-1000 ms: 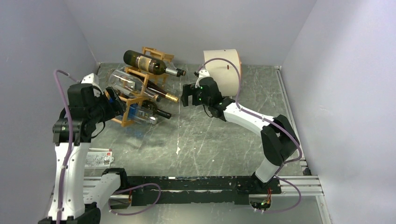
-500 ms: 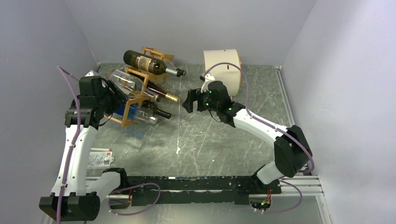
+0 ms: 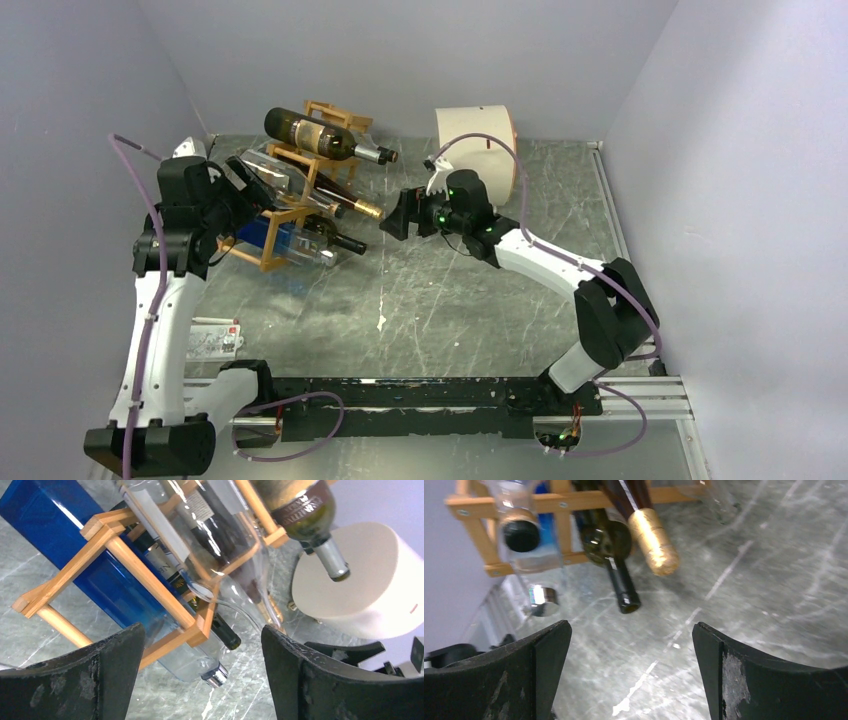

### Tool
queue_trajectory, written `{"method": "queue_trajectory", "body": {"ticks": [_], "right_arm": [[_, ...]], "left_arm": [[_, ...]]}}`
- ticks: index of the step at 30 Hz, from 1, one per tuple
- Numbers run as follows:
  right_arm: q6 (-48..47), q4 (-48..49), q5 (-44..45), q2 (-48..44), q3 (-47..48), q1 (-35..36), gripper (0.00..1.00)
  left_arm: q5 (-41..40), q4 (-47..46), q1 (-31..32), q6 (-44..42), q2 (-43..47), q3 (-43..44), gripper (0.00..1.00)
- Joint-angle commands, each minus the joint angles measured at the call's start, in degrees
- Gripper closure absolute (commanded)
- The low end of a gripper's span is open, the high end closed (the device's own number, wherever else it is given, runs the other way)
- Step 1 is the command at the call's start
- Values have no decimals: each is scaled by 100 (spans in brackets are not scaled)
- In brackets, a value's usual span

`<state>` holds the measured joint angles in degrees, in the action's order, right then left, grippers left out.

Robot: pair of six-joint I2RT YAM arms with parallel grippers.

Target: Take the wine bottle off the wine rack

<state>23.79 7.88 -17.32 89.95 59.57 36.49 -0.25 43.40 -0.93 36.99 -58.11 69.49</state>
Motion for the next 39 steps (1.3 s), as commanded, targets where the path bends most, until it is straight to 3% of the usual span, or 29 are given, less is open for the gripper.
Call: {"method": "queue_trajectory", "body": {"ticks": [1, 7, 17, 22, 25, 29, 39], "right_arm": [[691, 929, -908, 42, 165, 124, 3], [1529, 1228, -1187, 601, 751, 247, 4], [1954, 968, -854, 1694, 1912, 646, 12], [2019, 671, -704, 2143, 2413, 793, 18], [2085, 617, -690, 2359, 2631, 841, 26], [2082, 583, -692, 2498, 2829, 873, 30], [1881, 199, -834, 2852, 3315, 939, 31]], "left_arm": [[666, -403, -61, -463, 384, 98, 10], [1228, -289, -57, -948, 662, 126, 8], [1591, -77, -57, -1259, 1030, 216, 1], [1956, -76, -58, -1338, 1106, 61, 3], [1977, 26, -57, -1368, 1217, -8, 3], [1870, 131, -57, -1534, 1396, 28, 2], [1941, -79, -57, -1433, 1680, -319, 2]]}}
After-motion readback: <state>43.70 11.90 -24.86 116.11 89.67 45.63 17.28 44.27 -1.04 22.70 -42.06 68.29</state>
